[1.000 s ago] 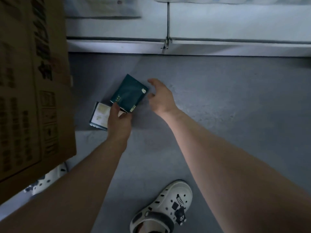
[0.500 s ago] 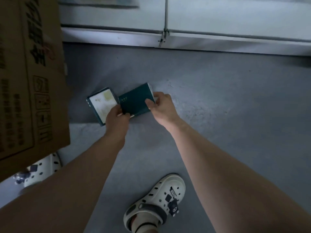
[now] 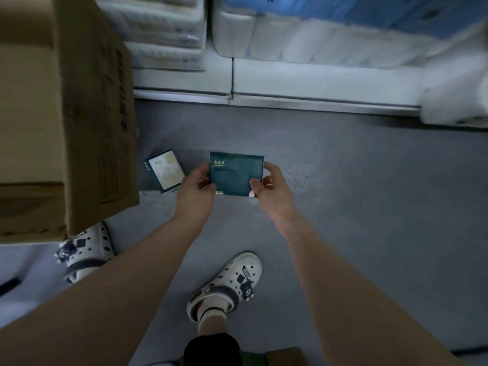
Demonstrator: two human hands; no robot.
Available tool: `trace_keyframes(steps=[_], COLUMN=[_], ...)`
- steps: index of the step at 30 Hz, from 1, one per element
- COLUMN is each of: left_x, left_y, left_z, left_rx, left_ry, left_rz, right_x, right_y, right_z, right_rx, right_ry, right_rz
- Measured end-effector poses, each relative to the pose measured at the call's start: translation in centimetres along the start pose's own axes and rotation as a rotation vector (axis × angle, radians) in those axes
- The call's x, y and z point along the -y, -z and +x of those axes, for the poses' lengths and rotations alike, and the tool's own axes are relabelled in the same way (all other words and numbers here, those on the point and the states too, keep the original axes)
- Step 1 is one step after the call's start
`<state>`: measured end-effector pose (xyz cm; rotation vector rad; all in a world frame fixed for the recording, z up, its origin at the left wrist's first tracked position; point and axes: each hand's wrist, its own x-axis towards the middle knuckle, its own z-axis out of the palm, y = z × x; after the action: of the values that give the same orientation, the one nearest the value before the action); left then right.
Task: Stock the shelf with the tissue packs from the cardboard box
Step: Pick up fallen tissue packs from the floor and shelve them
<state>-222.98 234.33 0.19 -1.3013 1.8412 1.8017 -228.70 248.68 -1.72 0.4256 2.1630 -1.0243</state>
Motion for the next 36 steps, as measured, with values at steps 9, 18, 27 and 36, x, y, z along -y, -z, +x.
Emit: trace_keyframes(steps=[9,18,27,36], left_x=[-9.5,-18.9,-27.2,-34.7], left_y=[5.0,14.7,22.2,24.7], left_z=[-6.8,-10.5,-12.4,-11.8], left_rx=[0.099,0.104,0.007,-0.028], left_ry=[-0.147,-0.258,-0.363,-0.548], left_rz=[0.105,0.087,-0.004,-0.019], right_x=[9.0,18.8,30.4,41.0], right_y=[4.6,4.6,4.3,6.2], right_z=[-8.3,-16.0,-19.8,-18.9], right_rx=[-0.098,-0.092,-0.12,-0.286], right_ry=[0.059,0.234,0.448,0.714], right_rz=[0.118,0.177,0.213,0.039])
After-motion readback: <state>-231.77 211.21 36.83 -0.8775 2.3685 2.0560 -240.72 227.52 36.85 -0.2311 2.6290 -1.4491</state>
